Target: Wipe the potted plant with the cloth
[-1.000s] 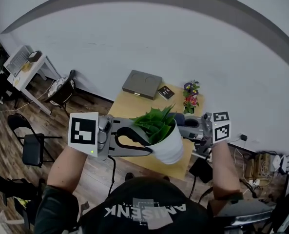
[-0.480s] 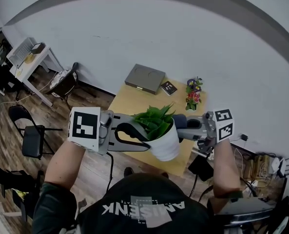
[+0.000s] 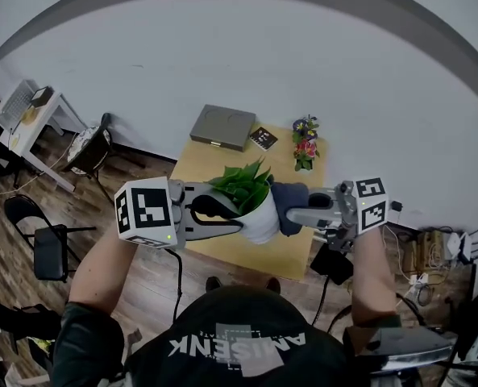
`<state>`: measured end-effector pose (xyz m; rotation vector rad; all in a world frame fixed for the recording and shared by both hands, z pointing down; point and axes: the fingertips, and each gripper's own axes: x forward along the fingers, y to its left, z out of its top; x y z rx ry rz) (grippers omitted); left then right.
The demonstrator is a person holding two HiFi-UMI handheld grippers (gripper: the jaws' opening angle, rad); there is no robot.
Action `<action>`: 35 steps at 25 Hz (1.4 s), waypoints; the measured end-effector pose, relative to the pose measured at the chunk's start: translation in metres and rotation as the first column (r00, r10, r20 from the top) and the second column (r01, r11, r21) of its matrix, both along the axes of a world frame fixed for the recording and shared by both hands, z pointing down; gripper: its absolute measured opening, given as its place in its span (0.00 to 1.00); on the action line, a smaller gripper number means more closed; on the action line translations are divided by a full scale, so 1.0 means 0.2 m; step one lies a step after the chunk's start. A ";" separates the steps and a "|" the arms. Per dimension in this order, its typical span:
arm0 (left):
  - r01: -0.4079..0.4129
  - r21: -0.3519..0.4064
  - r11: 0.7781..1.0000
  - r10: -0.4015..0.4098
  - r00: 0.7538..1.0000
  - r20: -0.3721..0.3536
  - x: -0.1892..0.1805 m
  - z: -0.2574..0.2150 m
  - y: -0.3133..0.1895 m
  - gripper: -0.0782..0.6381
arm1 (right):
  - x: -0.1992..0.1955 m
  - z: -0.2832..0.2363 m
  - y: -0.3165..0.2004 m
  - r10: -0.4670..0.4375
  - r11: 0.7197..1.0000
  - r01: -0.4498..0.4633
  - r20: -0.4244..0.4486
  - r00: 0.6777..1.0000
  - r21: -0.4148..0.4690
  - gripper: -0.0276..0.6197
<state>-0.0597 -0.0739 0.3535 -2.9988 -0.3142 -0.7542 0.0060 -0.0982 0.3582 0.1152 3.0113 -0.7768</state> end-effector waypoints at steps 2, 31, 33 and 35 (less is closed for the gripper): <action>0.024 -0.021 0.999 -0.024 1.000 0.007 0.02 0.02 -0.02 0.15 | -0.02 0.01 0.01 0.050 0.999 -0.050 -0.027 0.998 0.008 0.09; 0.440 -0.343 0.830 -0.425 0.897 0.122 0.06 0.14 -0.55 0.13 | -0.40 0.23 -0.21 0.724 0.678 -0.540 -0.327 0.607 0.499 0.09; 0.459 -0.348 0.818 -0.448 0.886 0.115 0.04 0.13 -0.59 0.13 | -0.44 0.25 -0.22 0.734 0.668 -0.544 -0.327 0.595 0.508 0.09; 0.475 -0.343 0.810 -0.467 0.877 0.111 0.02 0.13 -0.62 0.13 | -0.48 0.28 -0.23 0.735 0.667 -0.541 -0.332 0.591 0.512 0.09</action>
